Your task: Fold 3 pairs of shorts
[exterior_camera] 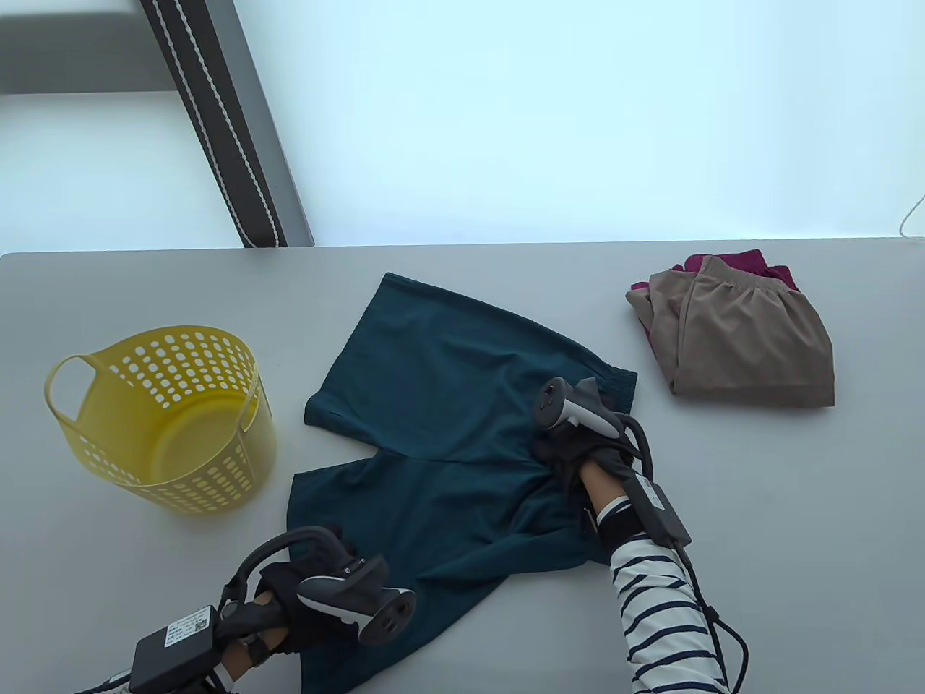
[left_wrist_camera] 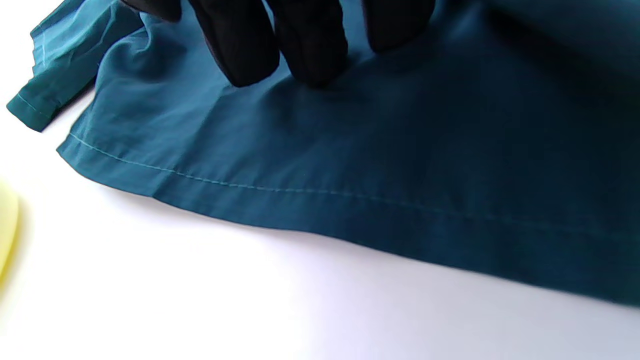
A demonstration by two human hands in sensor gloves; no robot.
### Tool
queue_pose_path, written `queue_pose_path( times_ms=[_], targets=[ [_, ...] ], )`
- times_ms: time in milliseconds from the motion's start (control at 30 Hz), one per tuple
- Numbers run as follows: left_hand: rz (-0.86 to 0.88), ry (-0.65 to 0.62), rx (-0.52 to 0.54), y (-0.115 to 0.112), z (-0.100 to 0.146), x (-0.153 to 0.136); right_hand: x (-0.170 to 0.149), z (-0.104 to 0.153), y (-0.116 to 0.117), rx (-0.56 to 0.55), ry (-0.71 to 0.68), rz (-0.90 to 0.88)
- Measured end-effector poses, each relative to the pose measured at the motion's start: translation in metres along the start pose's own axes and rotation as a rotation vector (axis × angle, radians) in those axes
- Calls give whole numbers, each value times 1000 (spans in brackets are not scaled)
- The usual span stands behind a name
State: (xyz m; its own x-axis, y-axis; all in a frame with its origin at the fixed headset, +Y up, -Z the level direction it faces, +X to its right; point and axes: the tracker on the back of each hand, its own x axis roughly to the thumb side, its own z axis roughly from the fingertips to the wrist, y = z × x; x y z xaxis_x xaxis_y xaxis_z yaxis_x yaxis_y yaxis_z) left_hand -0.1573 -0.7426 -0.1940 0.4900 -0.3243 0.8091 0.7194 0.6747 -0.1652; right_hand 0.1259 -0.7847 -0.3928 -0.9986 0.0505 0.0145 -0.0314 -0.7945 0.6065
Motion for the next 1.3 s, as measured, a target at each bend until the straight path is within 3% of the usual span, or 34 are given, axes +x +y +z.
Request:
queue_pose_path(
  times_ms=[100, 200, 300, 433, 533, 667, 767, 833, 900, 967, 1033, 1300],
  targets=[
    [16, 9, 7, -2, 1, -3, -3, 9, 0, -64, -16, 50],
    [-105, 211, 33, -7, 8, -21, -11, 37, -6, -227, -76, 105],
    [-193, 339, 56, -11, 17, -37, -21, 67, -13, -276, -110, 198],
    [-53, 385, 112, -17, 31, -52, -38, 117, -15, -371, -183, 252],
    [16, 362, 35, -29, 25, -49, -47, 141, -4, -337, -242, 210],
    [5, 364, -101, -55, 9, -45, -48, 147, 23, -181, -309, 197],
    [-30, 376, -103, -68, 4, -46, -43, 138, 56, 7, -346, 289],
    [44, 371, -71, -70, 5, -49, -41, 135, 71, 51, -333, 360],
    [73, 375, -65, -69, 5, -52, -36, 138, 68, -61, -316, 464],
    [44, 390, -10, -68, 6, -56, -31, 138, 67, -245, -296, 479],
    [44, 413, 27, -68, 6, -60, -29, 138, 67, -319, -285, 463],
    [-28, 503, 121, -65, 7, -63, -25, 140, 69, -449, -287, 524]
  ],
)
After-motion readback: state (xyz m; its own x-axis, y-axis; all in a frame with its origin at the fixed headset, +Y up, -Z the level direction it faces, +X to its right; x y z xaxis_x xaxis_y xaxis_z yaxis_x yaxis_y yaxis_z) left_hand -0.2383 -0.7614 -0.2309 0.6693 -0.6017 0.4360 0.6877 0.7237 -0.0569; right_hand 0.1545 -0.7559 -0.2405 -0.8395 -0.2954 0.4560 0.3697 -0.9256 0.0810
